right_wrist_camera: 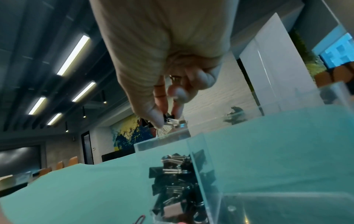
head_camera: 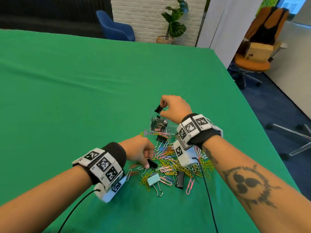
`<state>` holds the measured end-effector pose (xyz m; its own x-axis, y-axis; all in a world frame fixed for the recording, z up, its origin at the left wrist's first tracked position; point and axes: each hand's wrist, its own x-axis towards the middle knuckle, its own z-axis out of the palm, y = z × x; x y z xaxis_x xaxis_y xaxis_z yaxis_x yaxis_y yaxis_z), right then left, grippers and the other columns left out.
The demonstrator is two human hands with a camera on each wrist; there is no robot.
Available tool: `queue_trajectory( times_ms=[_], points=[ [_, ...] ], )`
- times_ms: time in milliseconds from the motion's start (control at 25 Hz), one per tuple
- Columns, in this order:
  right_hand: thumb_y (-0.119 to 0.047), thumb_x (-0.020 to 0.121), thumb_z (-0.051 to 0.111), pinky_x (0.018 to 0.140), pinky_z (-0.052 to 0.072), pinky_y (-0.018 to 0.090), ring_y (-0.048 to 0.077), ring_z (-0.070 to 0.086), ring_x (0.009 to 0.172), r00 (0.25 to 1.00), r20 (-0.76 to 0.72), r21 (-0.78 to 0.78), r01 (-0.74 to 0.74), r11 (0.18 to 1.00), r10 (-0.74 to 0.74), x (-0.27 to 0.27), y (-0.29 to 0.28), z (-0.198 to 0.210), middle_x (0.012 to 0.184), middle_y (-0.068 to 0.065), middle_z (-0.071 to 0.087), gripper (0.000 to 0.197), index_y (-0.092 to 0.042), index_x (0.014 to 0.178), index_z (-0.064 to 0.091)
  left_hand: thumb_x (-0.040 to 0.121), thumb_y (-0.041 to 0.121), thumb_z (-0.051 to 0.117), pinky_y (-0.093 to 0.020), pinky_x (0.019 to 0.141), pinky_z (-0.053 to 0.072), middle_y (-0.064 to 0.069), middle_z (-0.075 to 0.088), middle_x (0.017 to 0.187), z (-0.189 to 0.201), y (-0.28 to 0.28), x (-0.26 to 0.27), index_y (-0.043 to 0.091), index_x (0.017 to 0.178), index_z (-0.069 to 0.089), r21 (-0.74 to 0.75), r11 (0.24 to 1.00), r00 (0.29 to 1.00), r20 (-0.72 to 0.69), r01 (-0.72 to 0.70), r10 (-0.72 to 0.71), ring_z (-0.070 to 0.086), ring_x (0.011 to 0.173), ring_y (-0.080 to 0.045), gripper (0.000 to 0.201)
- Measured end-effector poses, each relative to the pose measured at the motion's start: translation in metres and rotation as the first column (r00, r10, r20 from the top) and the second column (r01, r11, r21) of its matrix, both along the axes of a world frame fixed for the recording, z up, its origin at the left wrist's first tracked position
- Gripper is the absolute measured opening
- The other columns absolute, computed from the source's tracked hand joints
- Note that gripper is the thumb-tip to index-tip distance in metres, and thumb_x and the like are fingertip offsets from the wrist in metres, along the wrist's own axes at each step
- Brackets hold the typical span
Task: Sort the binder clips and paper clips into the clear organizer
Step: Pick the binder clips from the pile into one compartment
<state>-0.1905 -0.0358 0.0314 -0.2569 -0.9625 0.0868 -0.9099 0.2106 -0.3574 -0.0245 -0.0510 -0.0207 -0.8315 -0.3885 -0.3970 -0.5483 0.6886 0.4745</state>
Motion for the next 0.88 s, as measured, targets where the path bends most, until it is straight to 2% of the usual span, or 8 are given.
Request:
queue_trajectory(
  times_ms=[120,360,520,640,680,760,880],
  points=[
    [-0.018,0.077,0.063,0.083,0.048,0.033,0.027,0.06,0.102,0.999,-0.027,0.006,-0.025,1.0,0.026,0.002,0.0,0.001,0.11,0.004,0.066,0.023,-0.019,0.1,0.062,0.069,0.014,0.078,-0.017,0.059,0.04,0.011,0.05,0.064,0.001,0.0,-0.001,0.005,0.092,0.064,0.011,1.0,1.0,-0.007,-0.012,0.012,0.05,0.065,-0.01,0.029],
    [-0.012,0.084,0.056,0.085,0.05,0.034,0.031,0.064,0.101,0.985,-0.153,0.157,-0.048,0.986,0.073,0.009,-0.002,-0.003,0.111,0.008,0.069,0.026,-0.024,0.102,0.071,0.069,0.015,0.078,-0.017,0.059,0.04,0.012,0.051,0.064,0.003,0.003,-0.001,0.005,0.092,0.065,0.015,1.0,1.0,0.003,-0.024,0.024,0.052,0.064,-0.01,0.028],
    [-0.003,0.087,0.045,0.089,0.051,0.035,0.029,0.066,0.1,0.99,-0.121,0.219,-0.043,0.975,0.071,0.007,0.01,0.005,0.12,0.006,0.067,0.042,-0.027,0.115,0.066,0.07,0.016,0.078,-0.018,0.059,0.04,0.012,0.051,0.064,0.002,0.005,-0.001,0.006,0.091,0.065,-0.018,1.0,1.0,0.001,-0.022,0.022,0.054,0.072,-0.016,0.027],
    [-0.008,0.09,0.045,0.096,0.049,0.035,0.03,0.064,0.105,0.991,-0.058,0.296,-0.1,0.95,0.122,0.006,0.017,0.011,0.132,0.004,0.059,0.043,-0.025,0.128,0.055,0.072,0.014,0.075,-0.021,0.059,0.04,0.01,0.053,0.064,0.003,0.008,0.0,0.01,0.097,0.066,-0.078,0.997,1.0,-0.009,-0.015,0.014,0.054,0.07,-0.015,0.027],
    [-0.011,0.091,0.046,0.098,0.047,0.036,0.03,0.063,0.108,0.992,-0.025,0.293,-0.111,0.95,0.124,0.006,0.021,0.012,0.136,0.004,0.056,0.044,-0.025,0.133,0.05,0.074,0.01,0.071,-0.021,0.06,0.041,0.007,0.055,0.065,0.004,0.009,0.0,0.011,0.102,0.067,-0.102,0.995,1.0,-0.026,-0.019,0.016,0.053,0.067,-0.015,0.028],
    [-0.016,0.092,0.047,0.1,0.045,0.038,0.029,0.059,0.113,0.996,-0.006,0.185,-0.092,0.978,0.094,0.006,0.033,0.013,0.136,0.002,0.055,0.043,-0.024,0.134,0.047,0.077,0.006,0.065,-0.02,0.059,0.039,0.005,0.055,0.064,0.004,0.009,-0.001,0.014,0.106,0.068,-0.142,0.989,0.999,-0.048,-0.028,0.021,0.05,0.059,-0.014,0.03],
    [-0.019,0.091,0.048,0.096,0.047,0.037,0.025,0.057,0.114,0.997,-0.015,0.012,-0.078,0.997,0.079,0.016,0.057,0.005,0.123,0.001,0.062,0.033,-0.024,0.122,0.057,0.076,0.014,0.07,-0.018,0.053,0.032,0.009,0.048,0.065,0.006,0.01,0.0,0.016,0.101,0.069,-0.169,0.986,0.999,-0.036,-0.005,-0.001,0.046,0.062,-0.012,0.024]
  ],
)
